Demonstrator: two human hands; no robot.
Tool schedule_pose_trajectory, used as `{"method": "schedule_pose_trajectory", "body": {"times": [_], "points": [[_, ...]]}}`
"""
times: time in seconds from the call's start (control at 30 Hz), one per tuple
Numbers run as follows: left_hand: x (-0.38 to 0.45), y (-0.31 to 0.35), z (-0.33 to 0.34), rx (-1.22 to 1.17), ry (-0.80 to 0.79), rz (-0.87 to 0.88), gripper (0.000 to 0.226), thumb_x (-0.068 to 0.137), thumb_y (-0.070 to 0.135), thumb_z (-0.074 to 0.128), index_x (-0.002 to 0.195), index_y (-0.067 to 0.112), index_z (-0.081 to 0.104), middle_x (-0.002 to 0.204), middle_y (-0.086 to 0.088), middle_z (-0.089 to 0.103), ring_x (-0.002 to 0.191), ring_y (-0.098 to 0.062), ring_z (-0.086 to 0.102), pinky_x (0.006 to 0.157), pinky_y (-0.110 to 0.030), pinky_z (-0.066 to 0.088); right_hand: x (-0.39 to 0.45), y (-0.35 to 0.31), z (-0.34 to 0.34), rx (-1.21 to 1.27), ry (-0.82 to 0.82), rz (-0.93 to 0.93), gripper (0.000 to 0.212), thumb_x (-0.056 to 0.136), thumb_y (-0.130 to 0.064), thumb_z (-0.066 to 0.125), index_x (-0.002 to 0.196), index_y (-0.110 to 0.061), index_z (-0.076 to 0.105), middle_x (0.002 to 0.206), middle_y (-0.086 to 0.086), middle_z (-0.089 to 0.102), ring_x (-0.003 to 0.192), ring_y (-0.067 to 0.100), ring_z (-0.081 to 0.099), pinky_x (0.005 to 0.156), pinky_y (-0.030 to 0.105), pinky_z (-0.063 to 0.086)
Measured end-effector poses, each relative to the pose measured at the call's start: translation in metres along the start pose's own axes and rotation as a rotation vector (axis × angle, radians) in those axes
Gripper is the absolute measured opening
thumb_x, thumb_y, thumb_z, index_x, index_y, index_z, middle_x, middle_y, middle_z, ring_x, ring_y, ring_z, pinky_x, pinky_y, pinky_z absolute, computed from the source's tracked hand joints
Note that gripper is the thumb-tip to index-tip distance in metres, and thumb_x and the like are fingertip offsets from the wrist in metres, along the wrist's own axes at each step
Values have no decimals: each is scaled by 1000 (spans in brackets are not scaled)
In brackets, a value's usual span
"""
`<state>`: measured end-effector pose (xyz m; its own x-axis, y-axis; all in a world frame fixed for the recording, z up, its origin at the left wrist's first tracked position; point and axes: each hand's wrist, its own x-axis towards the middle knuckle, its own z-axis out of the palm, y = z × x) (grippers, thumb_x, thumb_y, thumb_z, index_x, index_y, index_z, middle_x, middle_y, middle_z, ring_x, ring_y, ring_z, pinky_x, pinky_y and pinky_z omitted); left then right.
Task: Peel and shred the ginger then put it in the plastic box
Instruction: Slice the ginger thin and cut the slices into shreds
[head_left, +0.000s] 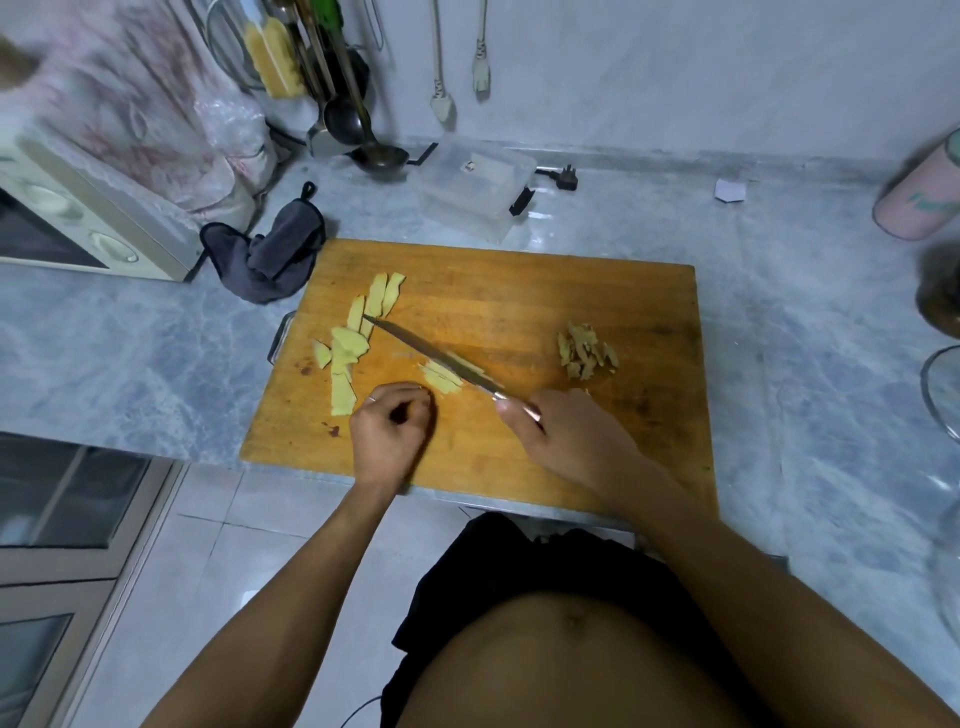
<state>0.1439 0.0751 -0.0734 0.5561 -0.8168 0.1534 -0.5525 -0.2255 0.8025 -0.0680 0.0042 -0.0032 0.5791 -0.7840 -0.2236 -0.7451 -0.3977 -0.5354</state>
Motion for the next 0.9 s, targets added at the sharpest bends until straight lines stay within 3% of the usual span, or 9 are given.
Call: {"method": "schedule_pose_trajectory", "body": {"times": [0.07, 0.17, 0.23, 0.27, 0.37, 0.53, 0.6, 0.73, 0.9], "points": [[1, 10, -4, -70, 80, -114, 14, 83, 4, 70, 83, 16, 77, 92, 1, 73, 92, -6, 62, 88, -17, 47, -1, 9, -6, -115, 38, -46, 51, 99, -64, 34, 81, -18, 46, 64, -3, 49, 60, 21, 51, 48, 32, 32], [4, 19, -11, -213, 322, -288, 10, 89, 18, 66, 79, 21, 66, 90, -3, 70, 92, -16, 64, 93, -37, 51, 0, 20, -14, -267, 76, -121, 55, 97, -67, 35, 95, -15, 54, 74, -2, 60, 64, 18, 57, 57, 34, 49], [8, 25, -19, -190, 364, -187, 6, 90, 22, 65, 84, 23, 63, 96, -3, 67, 97, -17, 62, 93, -39, 51, 0, 25, -19, -341, 74, -142, 54, 97, -67, 36, 95, -16, 52, 78, -1, 61, 66, 17, 58, 59, 33, 48], [11, 29, -22, -129, 291, -92, 1, 90, 20, 66, 91, 21, 65, 100, -3, 65, 99, -15, 59, 93, -34, 49, 0, 26, -20, -375, 68, -158, 53, 97, -67, 36, 95, -17, 50, 79, -1, 61, 66, 17, 57, 57, 33, 44], [31, 41, -22, 115, -152, 131, 30, 89, 25, 72, 117, 16, 67, 116, -2, 62, 109, -13, 54, 94, -23, 41, -3, 30, -19, -464, 84, -262, 51, 96, -66, 39, 99, -17, 52, 81, -1, 62, 68, 18, 59, 56, 31, 33], [62, 56, -8, 235, -703, 71, 72, 77, 54, 77, 141, 34, 51, 139, 5, 54, 125, -12, 49, 105, -30, 41, -1, 39, -10, -486, 255, -494, 46, 71, -53, 83, 73, -15, 58, 55, -2, 57, 40, 17, 53, 42, 19, 25], [67, 63, -3, 118, -747, 10, 58, 76, 42, 82, 129, 27, 64, 129, 7, 63, 118, -9, 58, 98, -24, 45, 1, 43, -10, -484, 292, -537, 48, 67, -54, 86, 71, -15, 58, 54, -3, 56, 39, 17, 53, 41, 19, 25], [69, 68, 2, -34, -635, -12, 19, 81, 24, 80, 99, 17, 78, 91, 8, 76, 85, -10, 69, 79, -21, 52, 2, 47, -13, -503, 315, -574, 50, 67, -57, 85, 72, -14, 60, 53, -3, 57, 40, 17, 54, 36, 21, 31], [70, 60, 8, 23, -431, -10, 8, 87, 20, 75, 92, 15, 79, 84, 13, 72, 75, 6, 64, 69, -5, 44, 3, 54, -16, -508, 307, -574, 49, 70, -57, 82, 72, -13, 61, 52, -2, 57, 38, 17, 52, 38, 21, 29]]}}
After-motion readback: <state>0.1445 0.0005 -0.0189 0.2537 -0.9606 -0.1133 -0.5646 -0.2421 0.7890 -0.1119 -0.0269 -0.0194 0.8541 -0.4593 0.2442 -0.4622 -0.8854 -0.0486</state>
